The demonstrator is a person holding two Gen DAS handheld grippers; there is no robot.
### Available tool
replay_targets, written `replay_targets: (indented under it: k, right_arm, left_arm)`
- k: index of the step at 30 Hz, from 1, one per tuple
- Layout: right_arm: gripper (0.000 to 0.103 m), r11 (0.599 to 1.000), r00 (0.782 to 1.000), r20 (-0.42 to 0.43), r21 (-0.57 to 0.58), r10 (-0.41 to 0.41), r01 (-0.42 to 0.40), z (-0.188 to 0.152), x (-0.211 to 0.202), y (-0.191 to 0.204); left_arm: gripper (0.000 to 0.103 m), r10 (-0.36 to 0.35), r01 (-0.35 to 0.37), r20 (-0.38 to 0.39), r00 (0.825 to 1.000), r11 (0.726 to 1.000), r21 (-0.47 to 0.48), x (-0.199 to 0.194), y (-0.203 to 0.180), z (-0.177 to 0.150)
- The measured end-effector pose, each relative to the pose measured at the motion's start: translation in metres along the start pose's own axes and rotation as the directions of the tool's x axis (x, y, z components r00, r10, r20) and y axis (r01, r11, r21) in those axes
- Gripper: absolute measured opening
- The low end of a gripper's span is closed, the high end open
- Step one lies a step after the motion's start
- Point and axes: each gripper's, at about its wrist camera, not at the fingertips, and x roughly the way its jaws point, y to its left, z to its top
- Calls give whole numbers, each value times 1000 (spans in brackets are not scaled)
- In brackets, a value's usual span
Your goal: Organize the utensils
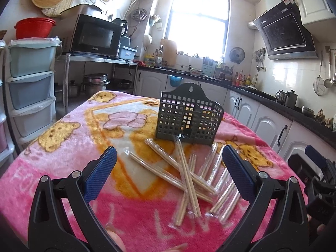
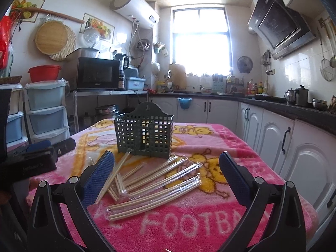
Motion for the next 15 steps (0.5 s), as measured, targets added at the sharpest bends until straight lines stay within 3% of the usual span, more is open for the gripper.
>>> replay_targets:
  k: [6, 15]
  right_arm:
    - [97, 999, 998, -57, 30, 40, -38, 15, 20, -13]
    - [97, 999, 991, -135, 46, -14, 20, 32, 47, -42]
  left_arm:
    - [93, -22, 22, -19, 1000, 1000, 12, 16, 3, 24]
    - [93, -108, 112, -75, 991, 993, 49, 49, -15, 50]
